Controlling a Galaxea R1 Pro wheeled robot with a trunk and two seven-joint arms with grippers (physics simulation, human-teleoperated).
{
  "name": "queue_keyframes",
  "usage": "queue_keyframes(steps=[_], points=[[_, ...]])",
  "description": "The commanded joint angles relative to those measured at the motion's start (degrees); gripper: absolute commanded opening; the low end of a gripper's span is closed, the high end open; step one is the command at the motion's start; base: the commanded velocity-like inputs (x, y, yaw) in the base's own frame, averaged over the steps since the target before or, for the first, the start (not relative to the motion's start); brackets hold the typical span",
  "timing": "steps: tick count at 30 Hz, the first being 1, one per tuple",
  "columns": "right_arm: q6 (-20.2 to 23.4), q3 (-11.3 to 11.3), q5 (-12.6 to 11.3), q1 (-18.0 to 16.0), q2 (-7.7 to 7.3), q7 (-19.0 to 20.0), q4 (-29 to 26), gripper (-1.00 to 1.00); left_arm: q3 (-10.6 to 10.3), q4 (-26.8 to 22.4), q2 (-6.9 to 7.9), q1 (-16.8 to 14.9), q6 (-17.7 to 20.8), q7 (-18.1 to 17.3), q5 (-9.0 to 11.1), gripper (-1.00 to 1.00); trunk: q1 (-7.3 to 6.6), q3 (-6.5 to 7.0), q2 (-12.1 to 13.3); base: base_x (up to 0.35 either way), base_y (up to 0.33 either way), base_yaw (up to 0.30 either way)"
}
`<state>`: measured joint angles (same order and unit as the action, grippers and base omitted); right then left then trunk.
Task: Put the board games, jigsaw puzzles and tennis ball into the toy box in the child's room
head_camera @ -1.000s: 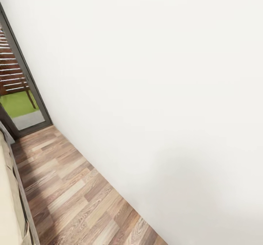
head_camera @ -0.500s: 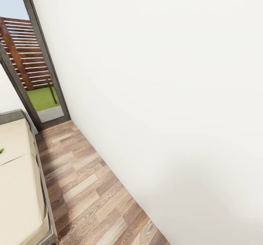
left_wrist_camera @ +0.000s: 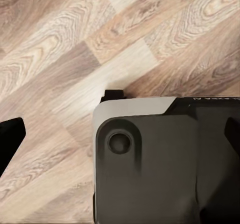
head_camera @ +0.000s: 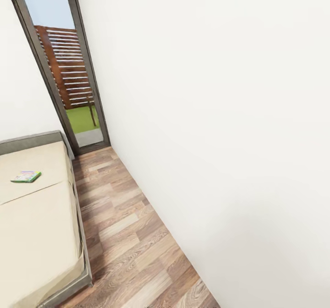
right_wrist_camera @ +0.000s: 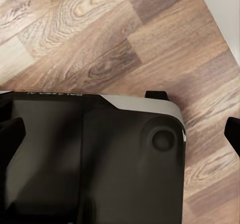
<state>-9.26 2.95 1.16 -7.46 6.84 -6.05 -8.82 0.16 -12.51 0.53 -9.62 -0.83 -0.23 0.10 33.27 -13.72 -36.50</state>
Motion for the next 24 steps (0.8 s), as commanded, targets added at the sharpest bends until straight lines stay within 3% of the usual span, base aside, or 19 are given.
queue_keyframes(steps=[1,5,14,24], points=[[-0.22,0.3,0.11,-0.02,0.0,-0.37,0.03,1.0,0.02,0.05,0.0,-0.05,-0.1,-0.03,0.02,1.0,-0.24,0.1,0.35,-0.211,0.0,0.293],[-0.54,0.3,0.07,-0.03,0.01,-0.37,0.03,1.0,0.02,0.2,-0.13,-0.05,-0.09,0.02,0.01,1.0,-1.12,0.82,1.95,-0.083,0.0,0.263],[-0.67,0.3,0.07,-0.03,0.01,-0.37,0.04,1.0,0.02,0.29,-0.54,-0.05,-0.22,-0.03,-0.03,1.0,-3.09,2.47,5.56,-0.009,0.0,0.067],[-0.67,0.3,0.1,-0.01,0.02,-0.37,0.03,1.0,0.02,0.29,-0.58,-0.05,-0.22,-0.03,-0.1,1.0,-5.29,4.67,9.57,0.0,0.0,0.228]])
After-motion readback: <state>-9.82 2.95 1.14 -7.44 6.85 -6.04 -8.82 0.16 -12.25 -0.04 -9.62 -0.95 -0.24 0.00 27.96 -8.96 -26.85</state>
